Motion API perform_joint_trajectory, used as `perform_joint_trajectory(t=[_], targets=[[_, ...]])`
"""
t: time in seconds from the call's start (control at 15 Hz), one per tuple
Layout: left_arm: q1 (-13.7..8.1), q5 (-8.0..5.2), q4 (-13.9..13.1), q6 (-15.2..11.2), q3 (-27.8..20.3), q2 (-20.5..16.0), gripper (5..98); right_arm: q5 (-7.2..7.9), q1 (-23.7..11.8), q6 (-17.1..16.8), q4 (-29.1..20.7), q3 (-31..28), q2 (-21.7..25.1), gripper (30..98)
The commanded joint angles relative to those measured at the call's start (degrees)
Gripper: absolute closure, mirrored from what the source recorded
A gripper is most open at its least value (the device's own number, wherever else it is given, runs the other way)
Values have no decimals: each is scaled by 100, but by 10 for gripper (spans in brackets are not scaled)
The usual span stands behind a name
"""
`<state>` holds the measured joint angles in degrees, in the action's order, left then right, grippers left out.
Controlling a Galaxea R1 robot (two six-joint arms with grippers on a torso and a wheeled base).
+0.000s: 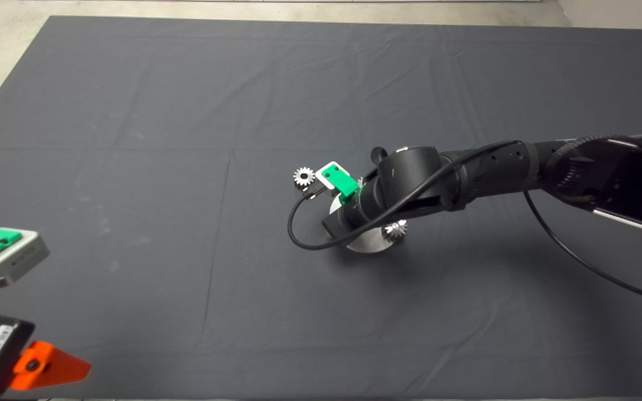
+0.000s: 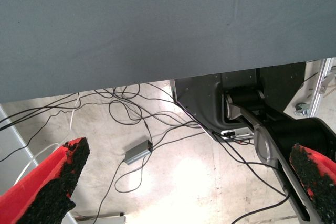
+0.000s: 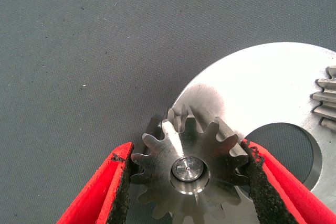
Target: Remove an incorrectly installed larger gear and replace it with the correct smaller gear
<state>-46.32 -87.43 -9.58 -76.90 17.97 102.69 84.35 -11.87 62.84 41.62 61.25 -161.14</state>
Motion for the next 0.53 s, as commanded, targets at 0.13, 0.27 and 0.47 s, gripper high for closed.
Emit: perform_joint_trajectory(t=[0.13, 0.27, 0.47], targets=[[0, -82, 18, 35, -67, -7, 53, 73, -79, 17, 171, -96, 6, 768], [-3, -87, 18, 35, -67, -7, 53, 73, -70, -18, 171, -97, -17, 779], [0, -90, 18, 35, -67, -3, 53, 64, -79, 18, 149, -83, -20, 779]])
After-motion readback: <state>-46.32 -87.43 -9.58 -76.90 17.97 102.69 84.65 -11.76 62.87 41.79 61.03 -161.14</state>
